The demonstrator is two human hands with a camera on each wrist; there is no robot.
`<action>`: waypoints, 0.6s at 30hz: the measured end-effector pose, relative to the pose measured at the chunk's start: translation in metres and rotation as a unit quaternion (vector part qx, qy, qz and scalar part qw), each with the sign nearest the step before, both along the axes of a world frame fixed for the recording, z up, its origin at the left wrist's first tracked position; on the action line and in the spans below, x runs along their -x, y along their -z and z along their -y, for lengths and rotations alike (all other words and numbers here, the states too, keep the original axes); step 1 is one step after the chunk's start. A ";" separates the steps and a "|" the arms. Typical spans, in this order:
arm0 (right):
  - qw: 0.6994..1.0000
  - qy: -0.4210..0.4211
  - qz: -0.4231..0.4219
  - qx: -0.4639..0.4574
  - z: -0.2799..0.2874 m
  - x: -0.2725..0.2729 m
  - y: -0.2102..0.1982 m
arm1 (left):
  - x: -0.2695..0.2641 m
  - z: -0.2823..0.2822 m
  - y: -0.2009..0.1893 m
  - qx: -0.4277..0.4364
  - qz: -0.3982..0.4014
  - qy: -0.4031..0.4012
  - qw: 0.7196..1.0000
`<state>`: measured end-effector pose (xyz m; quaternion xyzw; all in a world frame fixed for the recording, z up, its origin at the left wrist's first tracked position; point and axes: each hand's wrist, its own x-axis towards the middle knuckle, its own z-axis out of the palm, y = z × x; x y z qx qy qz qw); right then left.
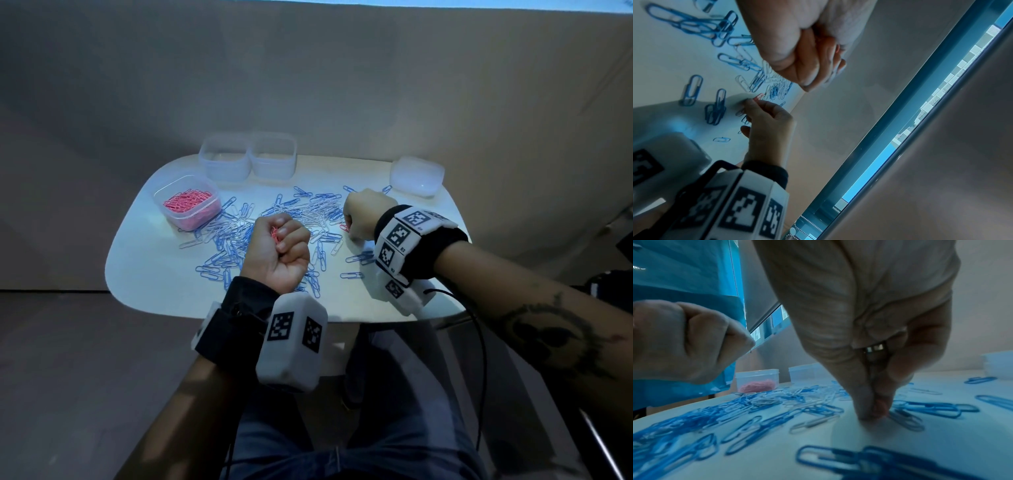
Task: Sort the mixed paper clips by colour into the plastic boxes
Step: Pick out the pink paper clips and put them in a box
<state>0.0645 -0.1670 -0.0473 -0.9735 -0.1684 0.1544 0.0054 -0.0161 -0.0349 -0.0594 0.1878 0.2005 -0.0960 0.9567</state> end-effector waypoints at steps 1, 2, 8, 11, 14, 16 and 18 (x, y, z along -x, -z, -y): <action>1.000 -0.004 -0.001 0.013 -0.001 0.001 0.000 | 0.000 0.000 -0.001 0.001 0.002 0.000 1.000; 0.999 -0.007 -0.001 0.031 -0.002 0.004 -0.001 | 0.000 0.001 -0.002 0.004 0.005 0.004 1.000; 0.996 -0.039 0.000 0.082 -0.002 0.010 0.000 | 0.001 0.013 -0.009 0.030 0.025 0.020 0.999; 0.997 -0.038 -0.012 0.070 0.005 0.009 -0.001 | 0.001 0.012 -0.008 0.029 0.026 0.021 0.999; 0.999 -0.010 -0.045 0.022 0.019 0.001 -0.013 | 0.004 0.000 -0.005 0.034 0.024 0.009 0.999; 0.999 0.018 -0.046 -0.015 0.028 -0.003 -0.020 | 0.006 -0.008 -0.003 0.040 0.021 -0.005 0.999; 0.998 0.031 -0.030 -0.046 0.030 -0.004 -0.019 | 0.007 -0.010 -0.001 0.047 0.018 -0.015 0.999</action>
